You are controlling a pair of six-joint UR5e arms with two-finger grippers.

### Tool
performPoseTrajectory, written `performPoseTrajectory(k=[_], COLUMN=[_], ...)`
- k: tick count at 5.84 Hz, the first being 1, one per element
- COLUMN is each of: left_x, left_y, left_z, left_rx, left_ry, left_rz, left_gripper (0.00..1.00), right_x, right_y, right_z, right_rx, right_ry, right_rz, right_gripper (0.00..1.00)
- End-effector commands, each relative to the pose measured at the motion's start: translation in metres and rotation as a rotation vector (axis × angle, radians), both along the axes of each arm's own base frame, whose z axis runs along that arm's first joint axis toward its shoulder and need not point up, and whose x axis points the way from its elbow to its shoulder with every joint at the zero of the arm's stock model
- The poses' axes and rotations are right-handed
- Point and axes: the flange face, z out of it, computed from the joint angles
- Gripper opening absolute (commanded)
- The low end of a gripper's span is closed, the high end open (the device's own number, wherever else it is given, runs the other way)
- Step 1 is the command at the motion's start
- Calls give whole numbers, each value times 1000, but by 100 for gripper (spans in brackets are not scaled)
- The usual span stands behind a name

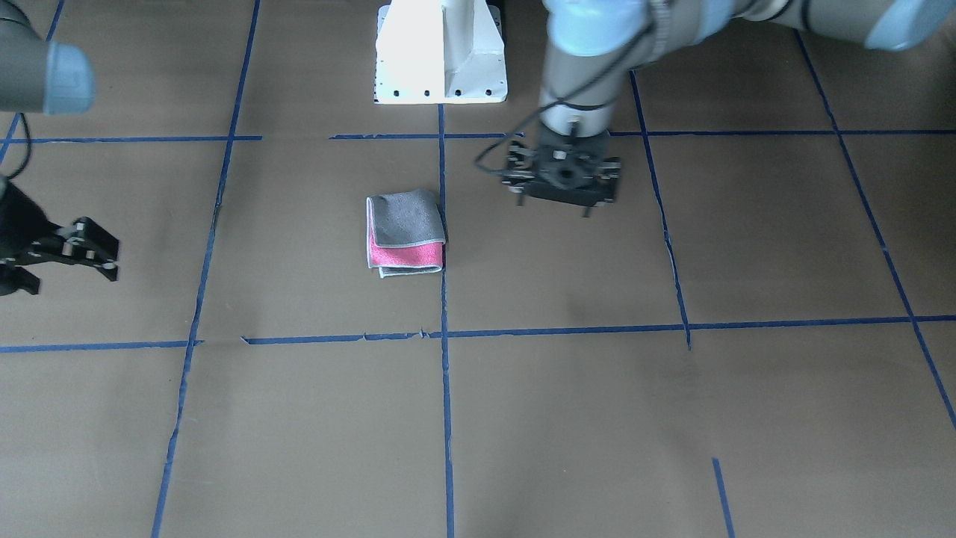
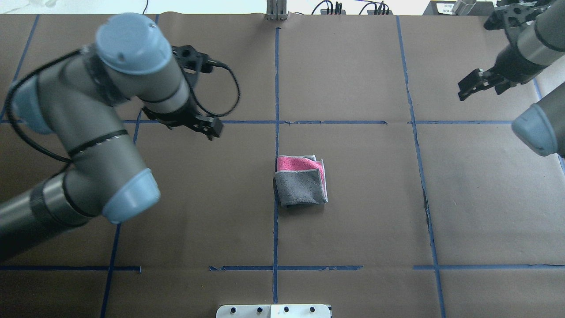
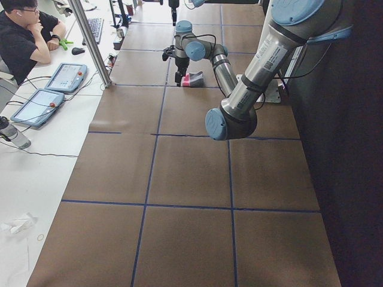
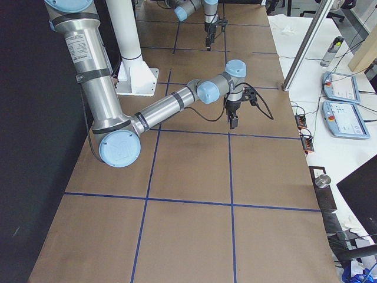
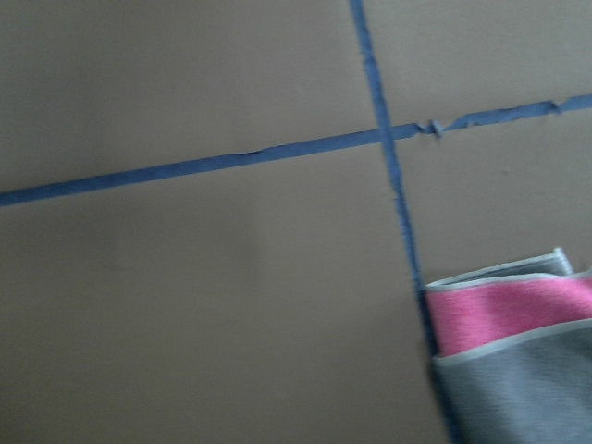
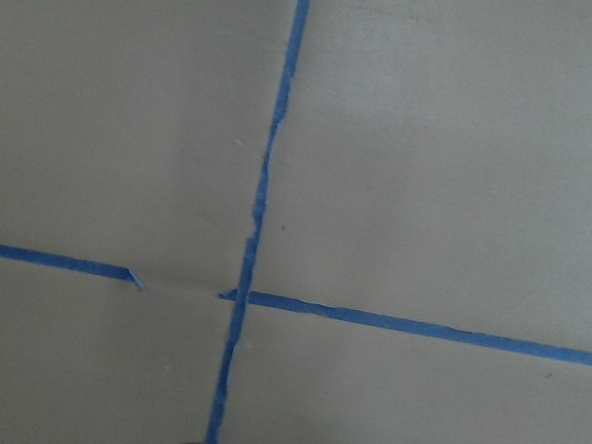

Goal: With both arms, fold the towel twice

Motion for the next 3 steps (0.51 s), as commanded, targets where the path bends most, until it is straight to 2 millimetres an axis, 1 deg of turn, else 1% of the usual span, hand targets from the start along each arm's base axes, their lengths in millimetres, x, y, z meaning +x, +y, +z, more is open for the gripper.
performPoseTrajectory(k=[1, 2, 3], left_x=[-154, -247, -320], left_y=[-45, -52, -54], left_z=[112, 186, 256], left_rx=[102, 94, -3], left_ry=[-83, -81, -13], left_rz=[128, 174, 149], left_gripper=[100, 100, 100], right_x=[85, 121, 154], right_y=[22, 44, 75], right_z=[71, 110, 146], right_rx=[25, 9, -55], right_ry=[16, 40, 50], right_rz=[-58, -62, -21], right_gripper=[100, 100, 100])
